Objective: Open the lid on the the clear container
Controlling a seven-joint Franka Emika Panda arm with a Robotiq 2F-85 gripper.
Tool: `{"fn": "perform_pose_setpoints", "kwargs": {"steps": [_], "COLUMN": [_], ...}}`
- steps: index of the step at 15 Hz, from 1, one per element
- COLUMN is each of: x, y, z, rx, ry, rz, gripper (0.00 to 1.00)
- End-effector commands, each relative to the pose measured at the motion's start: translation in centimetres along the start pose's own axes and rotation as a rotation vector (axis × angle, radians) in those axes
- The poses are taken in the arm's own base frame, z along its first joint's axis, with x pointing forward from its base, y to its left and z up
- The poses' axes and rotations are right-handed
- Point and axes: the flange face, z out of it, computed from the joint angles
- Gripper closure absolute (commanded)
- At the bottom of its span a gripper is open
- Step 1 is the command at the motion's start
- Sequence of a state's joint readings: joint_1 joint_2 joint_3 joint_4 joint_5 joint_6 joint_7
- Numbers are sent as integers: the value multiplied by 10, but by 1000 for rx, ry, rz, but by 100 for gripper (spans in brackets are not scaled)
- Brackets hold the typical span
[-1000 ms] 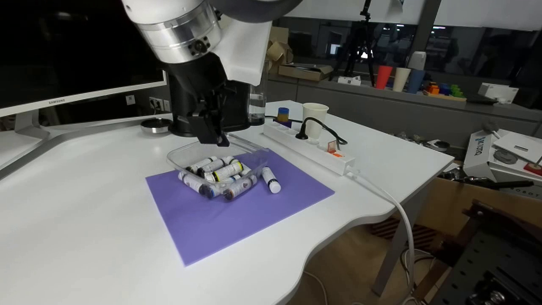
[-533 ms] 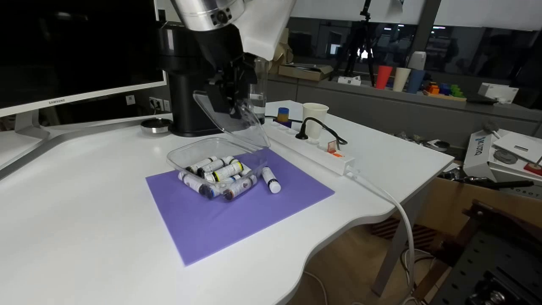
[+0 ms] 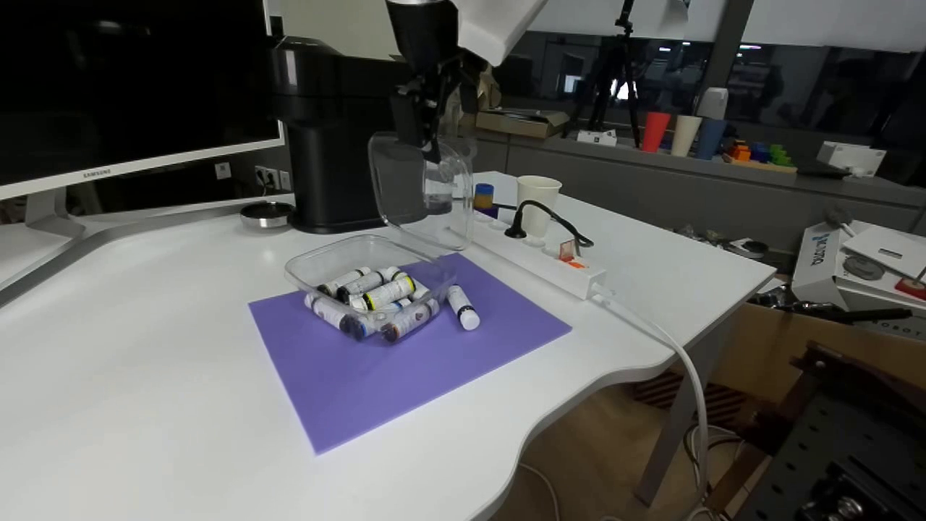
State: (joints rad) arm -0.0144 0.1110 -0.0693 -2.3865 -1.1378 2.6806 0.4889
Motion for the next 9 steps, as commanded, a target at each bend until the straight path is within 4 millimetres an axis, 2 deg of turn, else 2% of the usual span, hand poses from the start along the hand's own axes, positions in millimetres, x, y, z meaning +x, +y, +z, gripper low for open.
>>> {"fn": "perform_pose_setpoints", "kwargs": {"steps": [1,6,9], "x": [-16,-29,-34], "y": [26,52,58], "z": [0,18,17], "rx": [78,208,264], "ry": [19,4,-18], "rz": [85,171,179], "gripper": [0,0,0]}}
